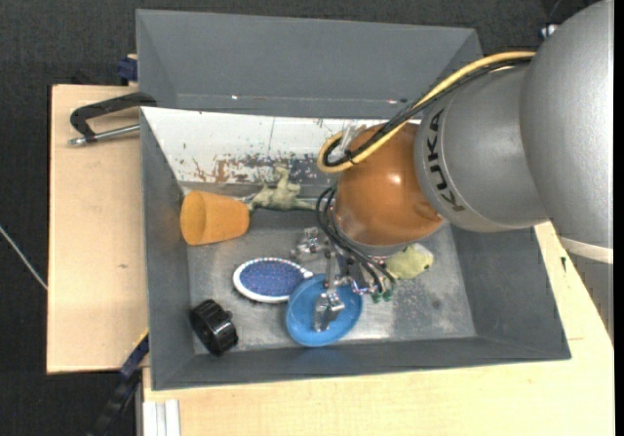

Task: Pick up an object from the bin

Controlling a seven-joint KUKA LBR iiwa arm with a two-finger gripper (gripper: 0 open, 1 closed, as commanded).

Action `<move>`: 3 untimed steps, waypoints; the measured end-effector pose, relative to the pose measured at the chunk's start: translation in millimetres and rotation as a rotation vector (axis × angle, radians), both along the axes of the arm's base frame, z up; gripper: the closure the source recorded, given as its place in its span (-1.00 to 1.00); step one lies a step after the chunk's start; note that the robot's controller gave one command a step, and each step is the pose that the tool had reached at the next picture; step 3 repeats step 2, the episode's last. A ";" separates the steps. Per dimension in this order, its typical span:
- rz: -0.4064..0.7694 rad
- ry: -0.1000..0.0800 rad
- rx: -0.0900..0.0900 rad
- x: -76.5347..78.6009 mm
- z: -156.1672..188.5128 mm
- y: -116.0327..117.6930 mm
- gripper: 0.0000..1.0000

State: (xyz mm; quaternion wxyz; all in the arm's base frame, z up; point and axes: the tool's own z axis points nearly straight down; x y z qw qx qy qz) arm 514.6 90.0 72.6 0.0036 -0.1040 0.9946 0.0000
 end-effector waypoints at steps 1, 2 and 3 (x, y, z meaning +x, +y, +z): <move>-0.001 0.000 0.002 0.9 2.5 0.6 1.00; 0.417 -0.004 0.000 10.2 140.6 34.3 1.00; 0.417 -0.004 0.000 10.2 140.6 34.3 1.00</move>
Offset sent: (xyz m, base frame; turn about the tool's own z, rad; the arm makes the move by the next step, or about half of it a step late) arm 0.0000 0.0000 0.0000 0.0000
